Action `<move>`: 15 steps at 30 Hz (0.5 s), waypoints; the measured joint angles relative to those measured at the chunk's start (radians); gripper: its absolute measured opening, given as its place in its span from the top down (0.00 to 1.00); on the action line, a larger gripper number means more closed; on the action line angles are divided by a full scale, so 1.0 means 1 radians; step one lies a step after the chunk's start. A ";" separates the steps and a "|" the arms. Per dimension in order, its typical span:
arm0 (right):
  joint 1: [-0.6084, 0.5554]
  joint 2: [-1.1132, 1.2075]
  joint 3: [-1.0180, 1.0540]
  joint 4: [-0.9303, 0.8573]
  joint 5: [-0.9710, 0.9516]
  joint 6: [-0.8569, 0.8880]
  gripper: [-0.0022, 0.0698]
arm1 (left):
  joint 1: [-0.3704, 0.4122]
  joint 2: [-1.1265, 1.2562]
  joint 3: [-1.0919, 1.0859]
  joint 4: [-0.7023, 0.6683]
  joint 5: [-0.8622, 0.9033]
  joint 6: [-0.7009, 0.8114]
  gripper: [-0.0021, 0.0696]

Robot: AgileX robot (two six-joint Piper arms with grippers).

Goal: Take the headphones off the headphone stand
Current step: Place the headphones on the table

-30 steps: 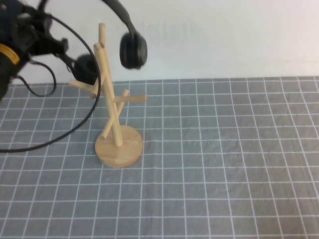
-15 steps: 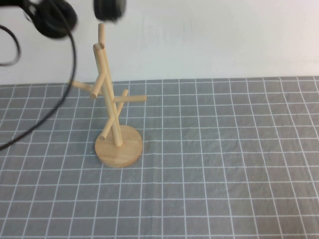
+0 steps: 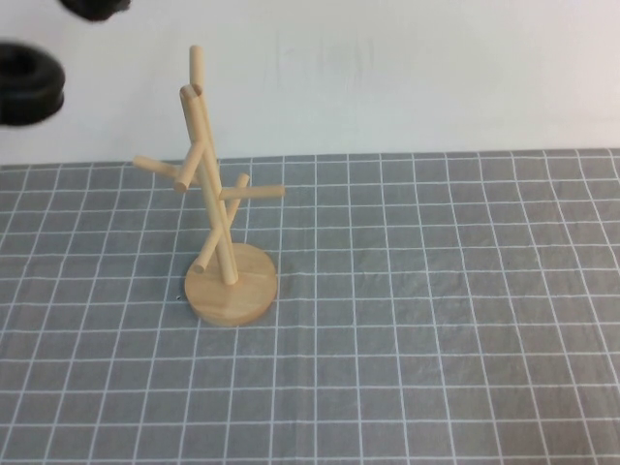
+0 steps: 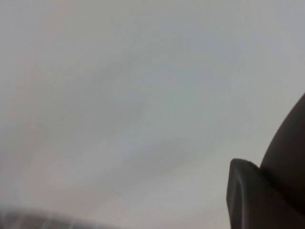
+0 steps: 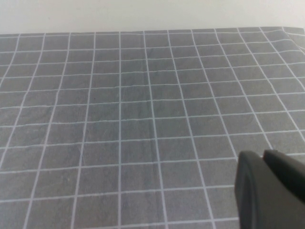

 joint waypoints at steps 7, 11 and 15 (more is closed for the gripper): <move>0.000 0.000 0.000 0.000 0.000 0.000 0.98 | 0.287 0.117 0.000 -0.032 0.301 -0.108 0.89; 0.000 0.000 0.000 0.000 0.000 0.000 0.98 | 0.351 0.213 0.000 -0.032 0.375 -0.133 0.89; 0.000 0.000 0.000 0.000 0.000 0.000 0.98 | 0.353 0.335 0.000 -0.032 0.401 -0.136 0.89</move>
